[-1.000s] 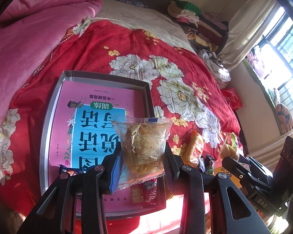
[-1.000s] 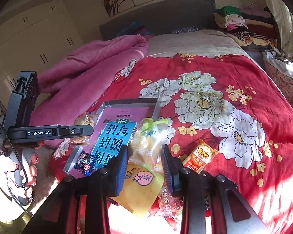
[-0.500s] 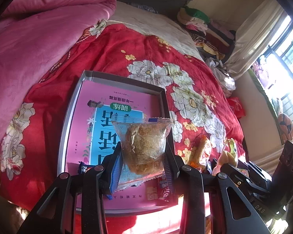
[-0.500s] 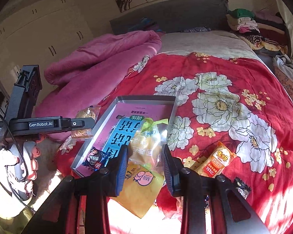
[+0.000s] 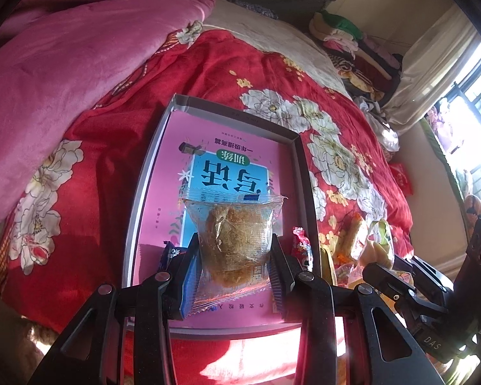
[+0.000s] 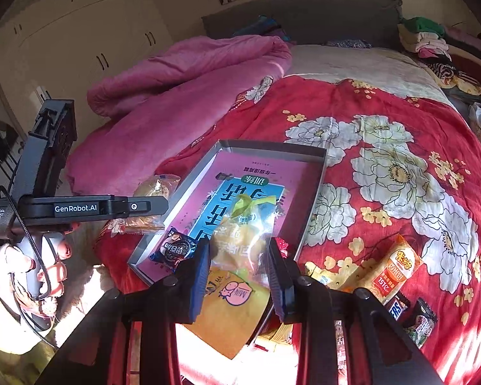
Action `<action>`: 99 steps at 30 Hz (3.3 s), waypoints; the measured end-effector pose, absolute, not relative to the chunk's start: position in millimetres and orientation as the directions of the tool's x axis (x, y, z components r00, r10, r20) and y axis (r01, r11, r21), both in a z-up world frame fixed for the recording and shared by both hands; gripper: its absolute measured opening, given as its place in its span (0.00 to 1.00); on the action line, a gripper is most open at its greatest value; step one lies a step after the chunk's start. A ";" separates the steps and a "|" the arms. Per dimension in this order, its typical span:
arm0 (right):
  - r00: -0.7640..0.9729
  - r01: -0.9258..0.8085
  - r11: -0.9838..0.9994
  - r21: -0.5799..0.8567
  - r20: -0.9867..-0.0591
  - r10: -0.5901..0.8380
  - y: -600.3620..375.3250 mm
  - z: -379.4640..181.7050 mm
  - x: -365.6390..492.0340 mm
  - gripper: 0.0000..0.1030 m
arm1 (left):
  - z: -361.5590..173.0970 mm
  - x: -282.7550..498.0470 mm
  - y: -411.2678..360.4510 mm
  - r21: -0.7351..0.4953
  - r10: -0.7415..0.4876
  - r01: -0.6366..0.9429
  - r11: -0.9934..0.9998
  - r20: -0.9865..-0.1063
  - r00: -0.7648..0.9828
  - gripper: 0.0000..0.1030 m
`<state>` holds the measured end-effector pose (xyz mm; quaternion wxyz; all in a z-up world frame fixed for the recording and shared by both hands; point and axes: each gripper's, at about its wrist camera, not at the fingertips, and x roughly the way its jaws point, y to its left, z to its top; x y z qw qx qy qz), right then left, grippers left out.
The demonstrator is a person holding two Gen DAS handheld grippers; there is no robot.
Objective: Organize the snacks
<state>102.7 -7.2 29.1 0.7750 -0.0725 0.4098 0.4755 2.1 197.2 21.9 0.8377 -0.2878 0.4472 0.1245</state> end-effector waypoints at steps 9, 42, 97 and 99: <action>0.188 -0.811 0.522 0.266 -0.725 0.662 5.8 18.5 95.7 0.33 | -1.0 -22.9 208.4 -0.340 -0.029 -0.508 0.791 -0.851 0.524 0.38; 0.166 -0.810 0.536 0.236 -0.785 0.596 24.2 -15.5 96.7 0.34 | -48.7 -18.4 193.2 -0.206 0.031 -0.507 0.837 -0.908 0.419 0.38; 0.154 -0.868 0.481 0.123 -0.854 0.497 58.8 -57.0 82.7 0.35 | -56.3 -9.3 196.3 -0.251 -0.011 -0.500 0.829 -0.900 0.435 0.38; 0.155 -0.866 0.485 0.124 -0.854 0.496 58.1 -56.7 83.2 0.35 | -56.3 -9.2 195.4 -0.249 -0.010 -0.499 0.830 -0.901 0.434 0.38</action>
